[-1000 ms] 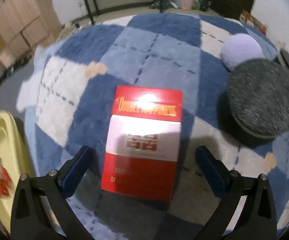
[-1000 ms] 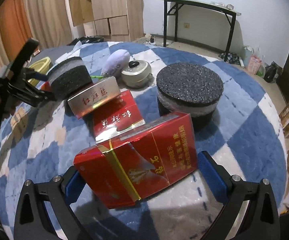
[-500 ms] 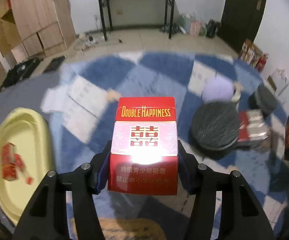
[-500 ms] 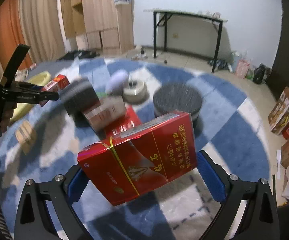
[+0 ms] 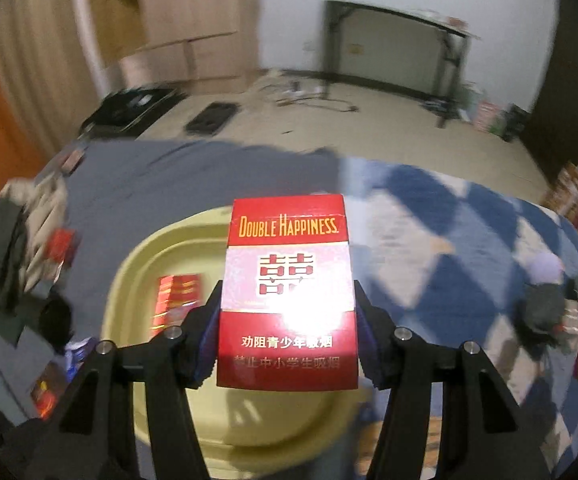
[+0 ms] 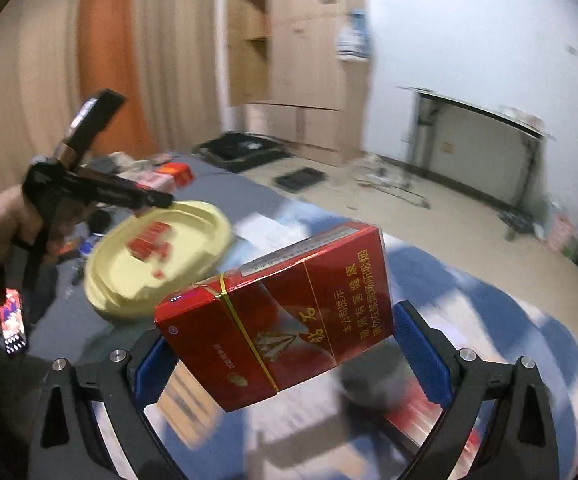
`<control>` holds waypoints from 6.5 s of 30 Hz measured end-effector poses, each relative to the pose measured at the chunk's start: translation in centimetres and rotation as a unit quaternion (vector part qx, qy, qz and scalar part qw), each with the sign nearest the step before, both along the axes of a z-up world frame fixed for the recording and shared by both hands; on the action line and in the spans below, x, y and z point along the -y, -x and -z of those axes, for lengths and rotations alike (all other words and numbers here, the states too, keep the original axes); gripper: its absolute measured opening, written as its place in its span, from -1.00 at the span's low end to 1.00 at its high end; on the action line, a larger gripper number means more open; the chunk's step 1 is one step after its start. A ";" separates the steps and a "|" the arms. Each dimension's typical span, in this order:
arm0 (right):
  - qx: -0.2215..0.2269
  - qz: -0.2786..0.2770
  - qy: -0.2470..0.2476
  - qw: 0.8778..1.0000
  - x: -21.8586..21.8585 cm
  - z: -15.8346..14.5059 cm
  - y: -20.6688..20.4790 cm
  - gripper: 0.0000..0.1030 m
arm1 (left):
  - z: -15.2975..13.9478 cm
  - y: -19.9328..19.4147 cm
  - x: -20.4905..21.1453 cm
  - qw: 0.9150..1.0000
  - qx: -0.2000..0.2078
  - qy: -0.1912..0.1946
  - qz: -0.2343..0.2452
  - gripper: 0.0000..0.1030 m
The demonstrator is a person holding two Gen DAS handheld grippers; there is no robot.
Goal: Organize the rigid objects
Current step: 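Carry both packs to the yellow tray and release them inside, then move both tools back to the rug toward the black foam discs, then grasp a black foam disc with each tool, then carry both black foam discs to the yellow tray and release them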
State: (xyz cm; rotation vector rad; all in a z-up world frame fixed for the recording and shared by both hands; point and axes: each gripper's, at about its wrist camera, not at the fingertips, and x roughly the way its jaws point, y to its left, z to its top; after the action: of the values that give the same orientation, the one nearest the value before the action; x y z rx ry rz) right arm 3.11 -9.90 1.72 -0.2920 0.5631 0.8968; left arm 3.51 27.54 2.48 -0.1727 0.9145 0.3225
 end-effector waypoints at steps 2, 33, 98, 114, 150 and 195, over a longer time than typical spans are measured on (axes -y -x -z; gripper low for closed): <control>-0.005 -0.035 0.005 0.999 -4.8 0.6 0.1 0.93 | 1.6 0.6 -3.1 1.000 -0.012 0.012 -0.025 0.13; -0.024 -0.122 0.138 0.983 -30.3 10.7 -2.7 0.99 | 7.8 0.8 -11.5 0.994 0.025 0.059 -0.092 0.92; -0.115 0.335 0.000 0.935 19.9 4.8 -2.0 0.99 | 5.1 -4.1 27.1 0.980 -0.027 0.097 0.172 1.00; -0.126 0.343 -0.003 0.931 20.9 5.1 -2.5 0.99 | 5.1 -4.2 26.9 0.981 -0.025 0.097 0.166 1.00; -0.135 0.361 -0.014 0.923 20.9 5.6 -3.5 0.99 | 6.2 -5.8 27.8 0.982 -0.009 0.101 0.161 1.00; -0.043 0.005 0.043 0.998 -14.9 0.5 0.1 0.33 | 0.1 0.8 -6.1 0.996 0.021 -0.022 -0.083 0.43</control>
State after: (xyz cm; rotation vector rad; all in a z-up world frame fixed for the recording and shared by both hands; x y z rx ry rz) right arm 2.97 5.03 1.19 -0.3290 0.6831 0.8789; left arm 2.75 33.68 2.34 -0.2147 0.8522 0.4921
